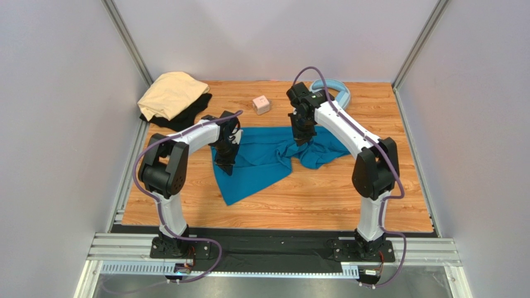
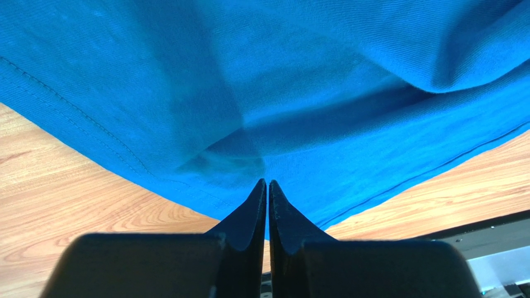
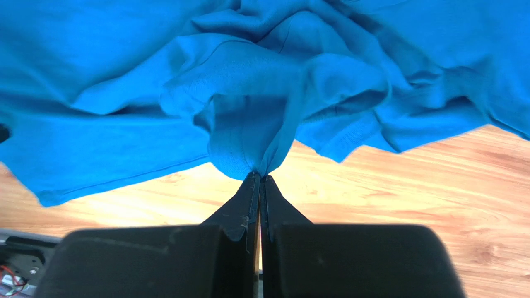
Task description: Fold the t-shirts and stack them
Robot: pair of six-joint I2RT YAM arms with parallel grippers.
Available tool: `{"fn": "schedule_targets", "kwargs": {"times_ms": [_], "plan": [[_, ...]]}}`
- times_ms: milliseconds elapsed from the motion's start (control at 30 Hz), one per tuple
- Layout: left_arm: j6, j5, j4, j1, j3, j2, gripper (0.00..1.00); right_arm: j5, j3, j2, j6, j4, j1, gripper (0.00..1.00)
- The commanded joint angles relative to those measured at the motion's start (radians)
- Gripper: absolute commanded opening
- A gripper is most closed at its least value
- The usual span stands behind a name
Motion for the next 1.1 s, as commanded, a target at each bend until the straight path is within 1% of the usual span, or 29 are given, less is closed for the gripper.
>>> {"fn": "schedule_targets", "kwargs": {"times_ms": [0,133,167,200,233,300,500,567,733,767,833,867,967,1000,1067], "plan": [[-0.008,-0.003,-0.004,-0.003,0.019,-0.063,0.09,0.039,-0.02,-0.14,-0.002,0.003,0.001,0.0],[-0.012,-0.009,-0.007,-0.003,0.011,-0.092,0.1,0.051,-0.109,-0.232,0.012,-0.016,0.001,0.0],[-0.012,-0.011,-0.008,-0.003,0.011,-0.096,0.1,0.06,-0.135,-0.26,0.017,-0.006,0.003,0.0],[-0.012,-0.012,-0.01,-0.003,0.01,-0.106,0.1,0.062,-0.194,-0.284,0.021,0.006,0.001,0.0],[-0.012,-0.012,-0.01,-0.003,0.011,-0.11,0.1,0.065,-0.216,-0.33,0.023,0.032,0.001,0.0],[-0.009,-0.012,-0.013,-0.003,0.01,-0.116,0.1,0.053,-0.256,-0.358,0.025,0.05,0.001,0.0],[-0.018,-0.018,-0.018,-0.003,0.002,-0.133,0.1,0.0,-0.222,-0.386,-0.004,0.107,0.001,0.0],[-0.02,-0.025,-0.019,-0.003,-0.004,-0.139,0.1,-0.018,-0.163,-0.357,-0.032,0.126,0.003,0.0],[-0.015,-0.037,-0.03,-0.003,-0.016,-0.139,0.1,-0.157,0.006,-0.256,-0.096,0.176,-0.002,0.0],[-0.017,-0.037,-0.031,-0.003,-0.018,-0.136,0.1,-0.185,0.085,-0.231,-0.103,0.178,-0.005,0.0],[-0.015,-0.038,-0.036,-0.003,-0.015,-0.129,0.1,-0.266,0.181,-0.147,-0.115,0.169,-0.003,0.0],[-0.014,-0.041,-0.038,-0.003,-0.013,-0.126,0.1,-0.282,0.272,-0.115,-0.112,0.164,-0.003,0.0],[-0.011,-0.049,-0.042,-0.003,-0.004,-0.112,0.1,-0.308,0.388,-0.016,-0.1,0.17,-0.005,0.0],[-0.008,-0.052,-0.041,-0.003,0.003,-0.101,0.1,-0.305,0.405,0.04,-0.098,0.175,-0.005,0.0],[-0.006,-0.052,-0.044,-0.003,0.019,-0.083,0.1,-0.302,0.437,0.097,-0.094,0.169,-0.006,0.0]]}}
